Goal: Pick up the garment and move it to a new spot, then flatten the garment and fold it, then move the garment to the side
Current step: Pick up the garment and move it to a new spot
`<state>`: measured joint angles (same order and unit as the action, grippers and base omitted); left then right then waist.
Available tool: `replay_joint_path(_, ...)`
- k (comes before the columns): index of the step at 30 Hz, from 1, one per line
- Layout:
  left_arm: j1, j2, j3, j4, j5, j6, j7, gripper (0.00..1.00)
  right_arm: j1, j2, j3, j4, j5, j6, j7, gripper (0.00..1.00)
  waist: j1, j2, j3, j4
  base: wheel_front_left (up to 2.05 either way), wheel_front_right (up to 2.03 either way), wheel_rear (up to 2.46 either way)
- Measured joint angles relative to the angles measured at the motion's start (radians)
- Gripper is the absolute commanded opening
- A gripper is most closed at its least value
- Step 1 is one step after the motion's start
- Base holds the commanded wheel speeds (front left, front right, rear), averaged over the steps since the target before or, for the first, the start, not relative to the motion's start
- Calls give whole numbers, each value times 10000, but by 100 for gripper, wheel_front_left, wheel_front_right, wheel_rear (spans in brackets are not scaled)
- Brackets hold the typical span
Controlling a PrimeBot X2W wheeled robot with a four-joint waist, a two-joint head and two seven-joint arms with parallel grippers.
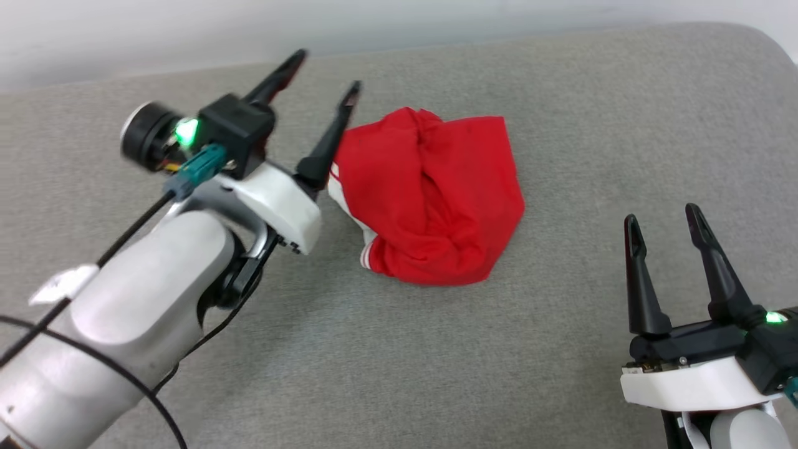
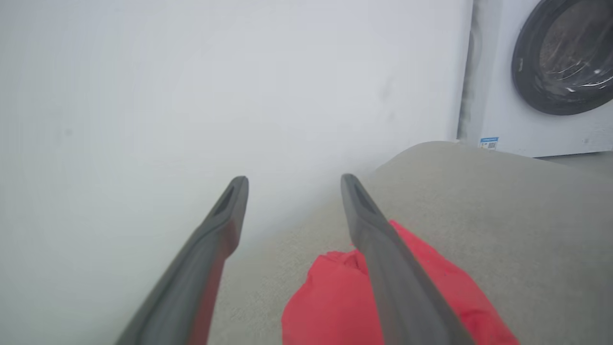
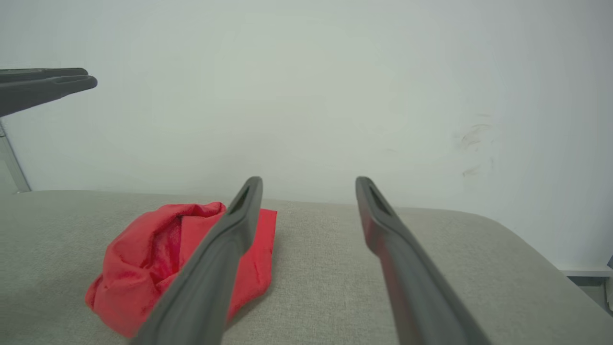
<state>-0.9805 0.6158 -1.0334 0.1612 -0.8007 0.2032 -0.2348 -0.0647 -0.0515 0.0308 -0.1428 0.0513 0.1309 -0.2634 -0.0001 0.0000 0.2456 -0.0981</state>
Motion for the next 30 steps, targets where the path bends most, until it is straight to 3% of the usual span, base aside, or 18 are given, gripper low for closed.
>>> replay_joint_path(4, 1025, -33, 857, -10, 207, 986, -251, 100, 81, 2, -48, 29, -15, 0, 0, 100, 0, 0, -212, 318, 0, 0, 0)
replay_joint_path(8, 2302, -217, 2416, -719, 1162, 1870, -270, 100, 178, 2, -140, 59, -15, 0, 0, 100, 1, 0, -409, 558, 0, 0, 0)
replay_joint_path(13, 4427, -589, 4165, -1388, 2366, 2360, -282, 100, 275, 2, -251, 115, 63, 0, 0, 100, 0, 0, -691, 718, 0, 0, 0)
replay_joint_path(22, 7463, -1716, 6247, -1753, 4017, 1954, -282, 100, 608, 4, -332, 267, 163, 0, 0, 100, 0, 0, -1215, 857, 0, 0, 0)
replay_joint_path(30, 9271, -2922, 7770, -2132, 5198, 1156, -282, 100, 976, 4, -545, 523, 573, 0, 0, 100, -1, 1, -1627, 871, 0, 0, 0)
